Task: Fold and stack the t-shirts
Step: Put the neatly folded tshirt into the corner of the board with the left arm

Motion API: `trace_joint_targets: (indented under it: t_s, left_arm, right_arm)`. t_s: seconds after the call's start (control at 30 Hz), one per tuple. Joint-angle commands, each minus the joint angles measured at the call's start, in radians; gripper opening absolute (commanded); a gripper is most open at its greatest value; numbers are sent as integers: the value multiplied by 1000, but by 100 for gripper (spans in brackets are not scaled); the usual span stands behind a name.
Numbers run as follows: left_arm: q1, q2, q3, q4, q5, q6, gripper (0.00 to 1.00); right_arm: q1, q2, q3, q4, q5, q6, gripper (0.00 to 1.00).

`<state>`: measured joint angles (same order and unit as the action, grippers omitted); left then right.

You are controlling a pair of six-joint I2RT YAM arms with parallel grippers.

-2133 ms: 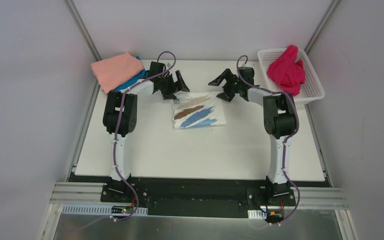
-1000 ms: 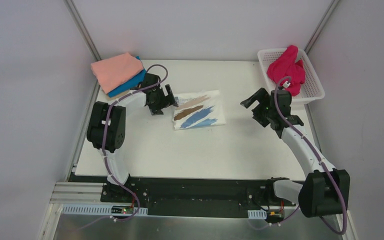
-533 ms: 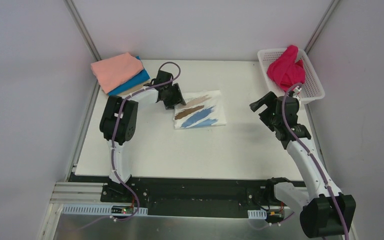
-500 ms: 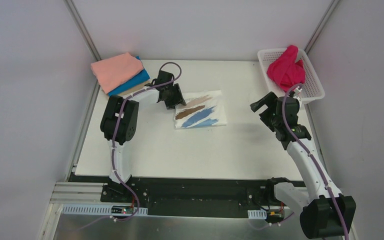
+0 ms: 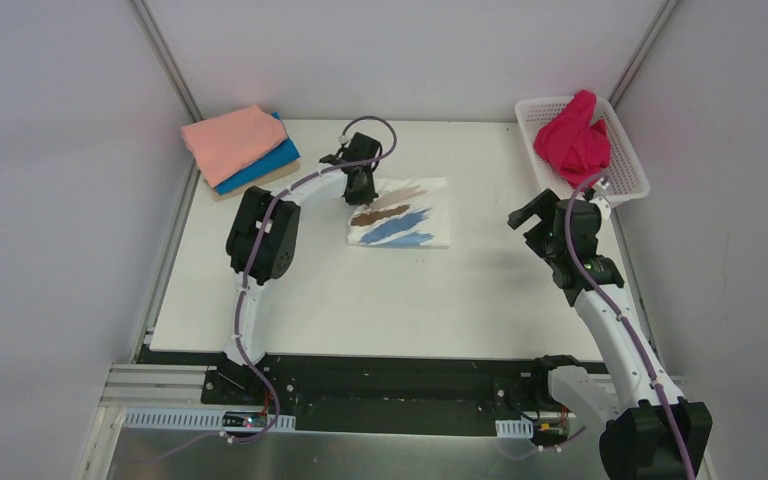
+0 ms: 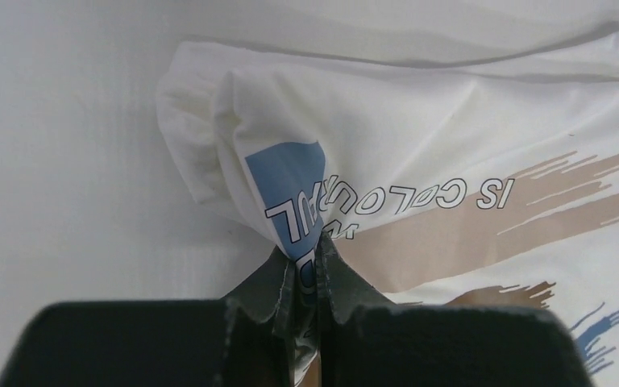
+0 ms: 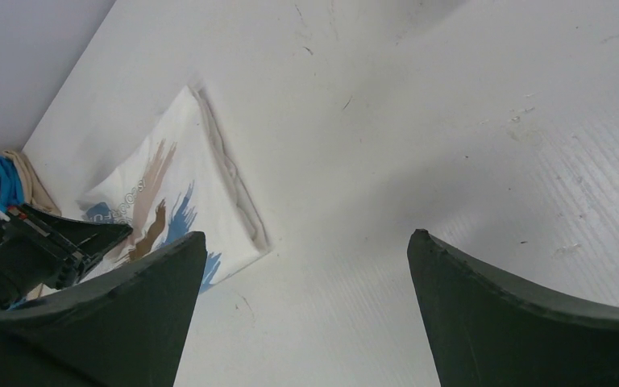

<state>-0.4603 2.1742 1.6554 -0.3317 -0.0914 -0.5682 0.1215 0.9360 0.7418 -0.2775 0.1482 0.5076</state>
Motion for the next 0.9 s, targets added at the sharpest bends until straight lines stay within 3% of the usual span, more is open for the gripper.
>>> trace_joint_targets:
  t_s: [0.0,0.27,0.5,0.63,0.87]
  left_arm:
    - [11,12,147,-101,-276,191,0]
    - [32,80,454,-101,-454,525,0]
    - [96,187,751,-95,-486,771,0]
    - [140,177,793,-54,-464,840,0]
    - [230,117,808,-20,-324,834,0]
  right_arm:
    - [-8,-20,-5,3,60,-34,99]
    - [-8,-10,-9,10,68,-45,99]
    - [-8,12,-14,31,84,-63,99]
    - [-8,42,-10,34,86,-68,99]
    - [-8,98,4,32,65,-76,99]
